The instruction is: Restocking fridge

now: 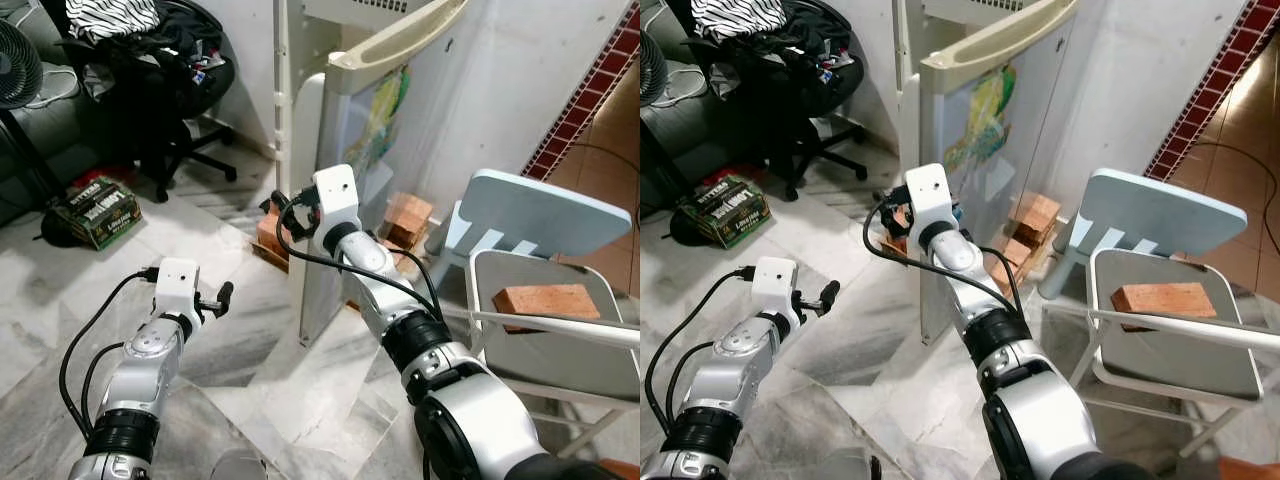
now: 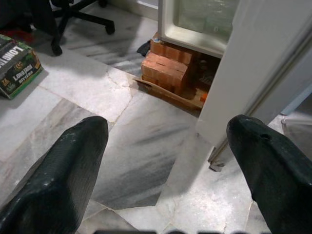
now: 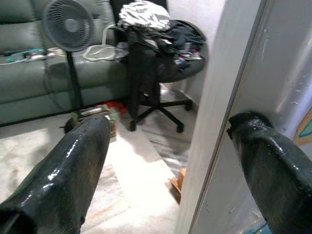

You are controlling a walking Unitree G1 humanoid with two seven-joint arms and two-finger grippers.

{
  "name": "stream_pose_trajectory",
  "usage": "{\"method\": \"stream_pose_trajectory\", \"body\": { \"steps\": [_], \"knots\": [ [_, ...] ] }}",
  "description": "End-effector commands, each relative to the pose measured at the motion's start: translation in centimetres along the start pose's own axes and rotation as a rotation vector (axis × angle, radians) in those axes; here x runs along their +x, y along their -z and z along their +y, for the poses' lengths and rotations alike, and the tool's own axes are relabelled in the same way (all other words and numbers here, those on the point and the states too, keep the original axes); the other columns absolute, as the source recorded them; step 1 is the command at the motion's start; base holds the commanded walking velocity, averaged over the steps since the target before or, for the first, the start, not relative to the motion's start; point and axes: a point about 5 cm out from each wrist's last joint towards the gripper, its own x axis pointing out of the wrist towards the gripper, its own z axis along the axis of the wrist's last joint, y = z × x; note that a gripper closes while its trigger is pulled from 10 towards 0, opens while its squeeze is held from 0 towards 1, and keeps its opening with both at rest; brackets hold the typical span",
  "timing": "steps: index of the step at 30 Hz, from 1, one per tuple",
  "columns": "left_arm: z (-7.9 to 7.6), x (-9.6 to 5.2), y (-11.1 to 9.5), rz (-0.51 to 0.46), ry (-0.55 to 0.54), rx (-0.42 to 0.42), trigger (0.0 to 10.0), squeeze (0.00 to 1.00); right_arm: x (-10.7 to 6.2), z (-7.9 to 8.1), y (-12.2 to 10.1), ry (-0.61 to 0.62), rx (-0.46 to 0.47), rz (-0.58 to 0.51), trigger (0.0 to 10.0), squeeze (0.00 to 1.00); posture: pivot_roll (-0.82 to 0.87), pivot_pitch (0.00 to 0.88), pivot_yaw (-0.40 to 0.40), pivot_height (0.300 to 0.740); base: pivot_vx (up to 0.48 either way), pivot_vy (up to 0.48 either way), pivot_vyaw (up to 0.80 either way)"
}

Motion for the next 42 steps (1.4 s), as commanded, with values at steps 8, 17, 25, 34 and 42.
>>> {"method": "stream_pose_trajectory", "body": {
  "steps": [8,17,25,34,42],
  "knots": [
    [0.1,-0.2,0.2,0.004,0.0,0.004,10.0,0.0,0.3,2.5,0.0,-0.098,0.117,-0.023,10.0,0.0,0.15,0.0,-0.045,0.74,0.48,0.0,0.0],
    [0.1,-0.2,0.2,0.005,0.008,0.008,10.0,0.0,-0.1,3.6,-0.2,-0.238,0.207,-0.063,10.0,0.0,0.15,0.0,-0.043,0.74,0.395,0.0,0.0],
    [-0.3,-0.3,0.4,0.016,0.024,-0.001,10.0,0.0,-2.9,3.2,0.9,-0.617,0.163,-0.011,10.0,0.0,0.15,0.0,-0.045,0.74,0.214,0.0,0.0],
    [-0.1,-0.1,0.4,0.027,0.016,-0.005,10.0,0.0,-4.3,-2.4,3.3,-0.537,-0.067,0.196,10.0,0.0,0.15,0.0,-0.043,0.74,0.0,0.0,0.0],
    [0.1,-0.1,0.5,0.044,-0.002,0.01,10.0,0.0,-2.9,-6.0,0.6,-0.202,-0.168,0.106,10.0,0.0,0.15,0.0,-0.041,0.74,0.0,0.0,0.0]
  ]
}}
